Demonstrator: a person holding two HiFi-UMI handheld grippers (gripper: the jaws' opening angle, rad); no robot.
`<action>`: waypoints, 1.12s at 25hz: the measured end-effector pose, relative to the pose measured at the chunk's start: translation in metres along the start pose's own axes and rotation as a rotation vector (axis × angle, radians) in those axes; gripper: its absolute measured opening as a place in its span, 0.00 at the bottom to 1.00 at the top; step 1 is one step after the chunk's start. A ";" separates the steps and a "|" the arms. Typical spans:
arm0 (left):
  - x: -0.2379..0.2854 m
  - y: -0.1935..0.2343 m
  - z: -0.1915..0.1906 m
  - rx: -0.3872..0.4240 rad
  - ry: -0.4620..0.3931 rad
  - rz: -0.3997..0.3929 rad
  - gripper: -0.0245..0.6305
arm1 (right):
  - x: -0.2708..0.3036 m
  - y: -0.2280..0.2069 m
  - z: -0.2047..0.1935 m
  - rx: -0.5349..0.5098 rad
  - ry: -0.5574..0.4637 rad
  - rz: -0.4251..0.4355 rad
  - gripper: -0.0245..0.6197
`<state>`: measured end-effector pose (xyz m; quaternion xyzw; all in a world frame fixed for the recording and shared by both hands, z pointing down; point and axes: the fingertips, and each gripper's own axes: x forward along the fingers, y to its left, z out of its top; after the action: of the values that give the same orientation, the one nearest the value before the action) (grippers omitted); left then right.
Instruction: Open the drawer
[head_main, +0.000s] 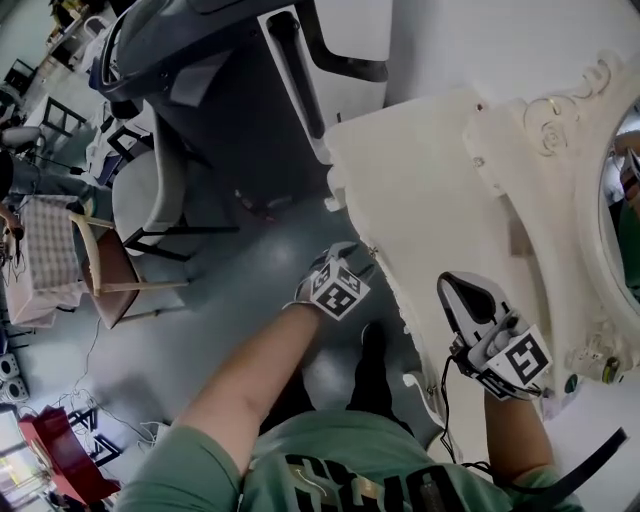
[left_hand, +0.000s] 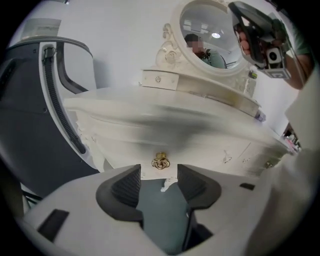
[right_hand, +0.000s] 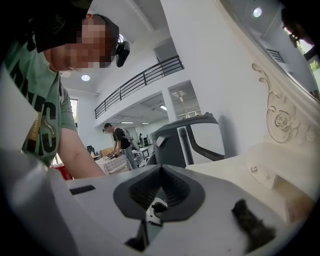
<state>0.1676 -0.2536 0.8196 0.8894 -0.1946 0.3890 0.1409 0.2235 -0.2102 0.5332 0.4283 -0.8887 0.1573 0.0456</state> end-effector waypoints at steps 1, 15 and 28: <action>0.006 -0.001 0.000 0.020 0.012 0.002 0.37 | -0.002 -0.002 -0.002 0.002 0.003 -0.002 0.05; 0.041 0.000 0.004 0.111 0.070 0.021 0.28 | -0.007 -0.016 0.000 0.011 0.000 -0.006 0.05; 0.037 0.000 -0.003 0.123 0.073 0.012 0.26 | -0.004 -0.017 0.002 0.011 -0.005 -0.006 0.05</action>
<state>0.1886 -0.2615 0.8495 0.8804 -0.1703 0.4331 0.0908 0.2392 -0.2181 0.5347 0.4314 -0.8867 0.1612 0.0415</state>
